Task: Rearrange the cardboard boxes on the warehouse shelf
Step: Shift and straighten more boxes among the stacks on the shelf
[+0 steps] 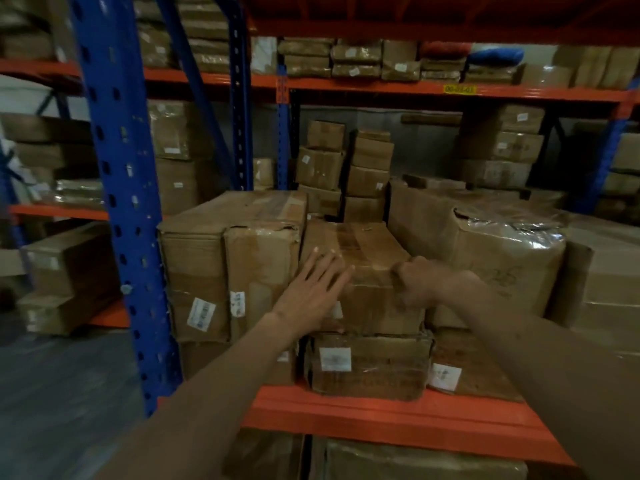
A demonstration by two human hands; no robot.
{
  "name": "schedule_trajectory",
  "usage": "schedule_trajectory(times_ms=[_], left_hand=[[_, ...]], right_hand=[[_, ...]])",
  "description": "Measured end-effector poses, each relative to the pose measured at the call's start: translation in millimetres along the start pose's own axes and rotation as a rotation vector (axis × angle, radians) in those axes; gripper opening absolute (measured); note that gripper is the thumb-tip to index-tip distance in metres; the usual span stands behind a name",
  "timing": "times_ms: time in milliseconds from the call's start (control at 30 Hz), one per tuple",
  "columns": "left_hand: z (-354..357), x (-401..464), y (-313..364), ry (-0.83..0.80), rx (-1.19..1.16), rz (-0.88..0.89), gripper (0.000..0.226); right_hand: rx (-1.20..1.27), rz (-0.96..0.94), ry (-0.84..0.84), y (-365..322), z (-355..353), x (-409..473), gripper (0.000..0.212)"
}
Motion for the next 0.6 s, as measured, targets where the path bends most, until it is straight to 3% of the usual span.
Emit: schedule_trajectory(times_ms=[67, 100, 167, 233, 300, 433, 500, 600], left_hand=[[-7, -29, -9, 0.267, -0.18, -0.209, 0.11], [-10, -43, -17, 0.378, -0.285, -0.37, 0.111], [-13, -67, -27, 0.463, -0.466, -0.743, 0.119], [-7, -87, -30, 0.365, -0.578, -1.019, 0.128], [4, -103, -30, 0.144, -0.695, -1.195, 0.14], [30, -118, -22, -0.152, -0.889, -1.385, 0.154], [40, -115, -14, -0.187, -0.964, -1.421, 0.159], [51, -105, -5, -0.103, -0.891, -1.455, 0.149]], right_hand=[[0.019, -0.054, 0.085, -13, -23, 7, 0.07], [0.018, -0.093, 0.153, -22, -34, 11, 0.082], [-0.021, -0.208, 0.255, -46, -59, 20, 0.105], [-0.113, -0.363, 0.323, -79, -81, 29, 0.115], [-0.296, -0.532, 0.373, -119, -95, 36, 0.116], [-0.767, -0.715, 0.321, -189, -91, 53, 0.107], [-0.938, -0.705, 0.267, -209, -85, 65, 0.113], [-1.051, -0.628, 0.207, -217, -77, 81, 0.125]])
Point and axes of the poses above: each hand's wrist, its own x-axis towards the middle knuckle, its own z-axis out of the palm, y = z × x, the point moved 2 cm from there along x, towards the middle knuckle, and after that the axes turned 7 degrees about -z, right-handed, at the moved point
